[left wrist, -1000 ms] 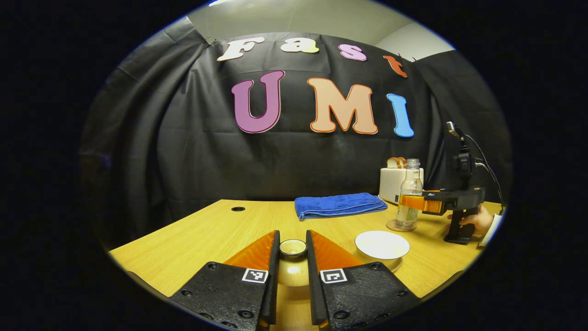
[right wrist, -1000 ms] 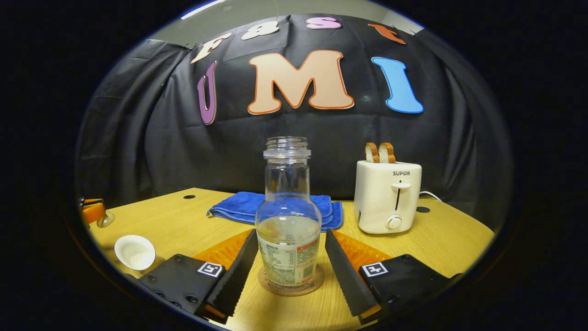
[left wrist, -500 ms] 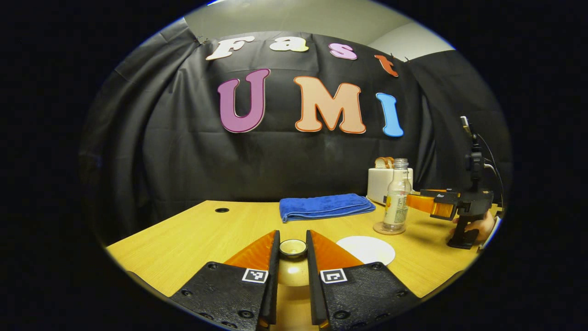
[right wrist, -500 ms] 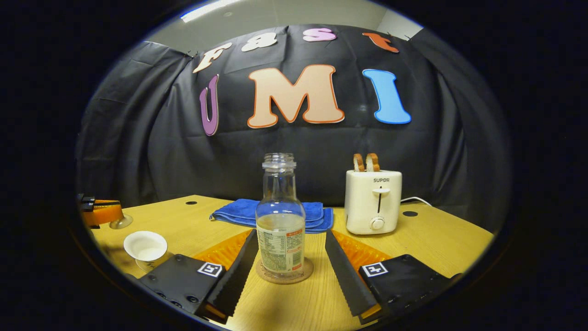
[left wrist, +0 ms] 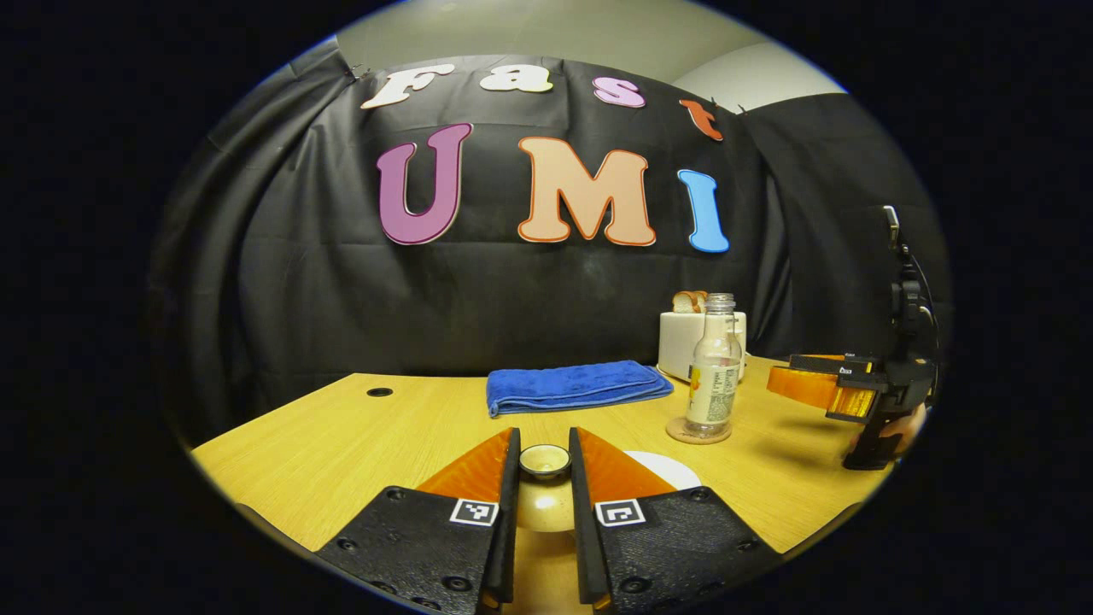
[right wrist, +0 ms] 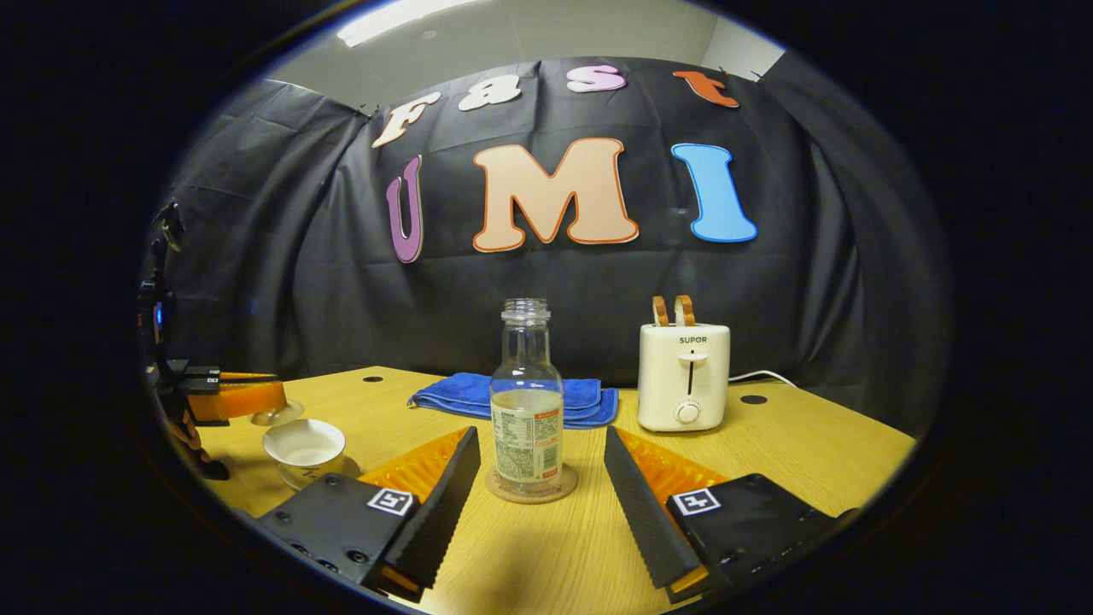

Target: Open the teacup lid with one hand, grasp the water bottle and pour water into the teacup with the other hand; after pouring, place the water bottle on the coaster and then close the teacup lid.

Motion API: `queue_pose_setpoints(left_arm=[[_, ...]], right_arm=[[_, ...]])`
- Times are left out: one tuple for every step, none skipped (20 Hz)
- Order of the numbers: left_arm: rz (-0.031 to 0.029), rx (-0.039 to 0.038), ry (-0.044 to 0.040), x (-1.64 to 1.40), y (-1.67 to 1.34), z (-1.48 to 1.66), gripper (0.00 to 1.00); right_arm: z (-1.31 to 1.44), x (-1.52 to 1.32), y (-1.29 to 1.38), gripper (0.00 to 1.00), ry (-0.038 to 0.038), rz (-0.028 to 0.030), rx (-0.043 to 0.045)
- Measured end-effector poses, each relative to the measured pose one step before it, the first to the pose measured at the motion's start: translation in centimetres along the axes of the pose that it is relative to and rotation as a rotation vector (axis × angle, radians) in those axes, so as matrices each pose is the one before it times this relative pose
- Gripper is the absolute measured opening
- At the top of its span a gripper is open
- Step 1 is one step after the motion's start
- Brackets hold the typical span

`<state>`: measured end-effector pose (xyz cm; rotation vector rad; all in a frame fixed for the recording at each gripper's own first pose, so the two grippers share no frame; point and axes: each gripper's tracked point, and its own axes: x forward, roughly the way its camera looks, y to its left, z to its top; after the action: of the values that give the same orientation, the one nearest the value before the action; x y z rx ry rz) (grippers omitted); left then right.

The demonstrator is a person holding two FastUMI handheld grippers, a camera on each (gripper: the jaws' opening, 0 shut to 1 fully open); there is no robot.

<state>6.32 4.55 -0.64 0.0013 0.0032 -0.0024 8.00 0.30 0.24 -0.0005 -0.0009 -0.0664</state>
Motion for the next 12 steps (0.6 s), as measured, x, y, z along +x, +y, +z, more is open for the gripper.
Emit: queue_pose_setpoints(left_arm=[[-0.00572, -0.00112, -0.00008, 0.074, -0.358, 0.020, 0.27], [-0.00532, 0.00041, 0.00033, 0.105, -0.288, 0.051, 0.27], [-0.01091, 0.00013, -0.00007, 0.069, -0.458, -0.010, 0.27], [-0.01202, -0.00008, -0.00155, 0.099, -0.508, -0.001, 0.27], [-0.01137, -0.00023, -0.00110, 0.086, -0.526, 0.074, 0.27], [-0.00886, -0.00038, 0.00076, 0.148, -0.372, -0.101, 0.27], [-0.00660, 0.00107, 0.00197, 0.158, -0.364, -0.027, 0.27], [-0.00998, -0.00028, -0.00150, -0.016, -0.477, 0.001, 0.27], [-0.01189, 0.00064, 0.00141, 0.162, -0.573, 0.027, 0.27], [-0.01062, 0.00137, 0.00033, 0.000, -0.362, 0.028, 0.27], [-0.00750, -0.00014, -0.00095, -0.017, -0.329, 0.083, 0.27], [-0.00097, -0.00042, 0.00121, 0.029, -0.030, -0.159, 0.27]], right_arm=[[0.005, -0.325, -0.009, 0.93, -0.00010, 0.00096, -0.00011], [-0.007, -0.349, -0.057, 0.95, 0.00036, 0.00140, 0.00004], [0.104, -0.314, -0.065, 0.92, -0.00128, 0.00065, -0.00017], [-0.012, -0.356, 0.023, 0.92, 0.00146, 0.00281, 0.00016], [-0.046, -0.258, -0.082, 0.92, -0.00137, -0.00104, 0.00008], [0.078, -0.289, -0.203, 0.93, 0.00008, -0.00697, 0.00001], [-0.044, -0.390, -0.103, 0.93, -0.00079, -0.00610, -0.00027], [0.083, -0.318, 0.025, 0.93, -0.00005, 0.00210, -0.00001], [0.035, -0.353, 0.243, 0.91, 0.00005, 0.00654, 0.00027], [0.028, -0.267, -0.079, 0.91, -0.00105, 0.00022, 0.00017], [-0.016, -0.110, -0.108, 0.91, 0.00012, -0.00125, 0.00013], [0.023, -0.145, -0.021, 0.91, 0.00002, -0.00078, 0.00002]])
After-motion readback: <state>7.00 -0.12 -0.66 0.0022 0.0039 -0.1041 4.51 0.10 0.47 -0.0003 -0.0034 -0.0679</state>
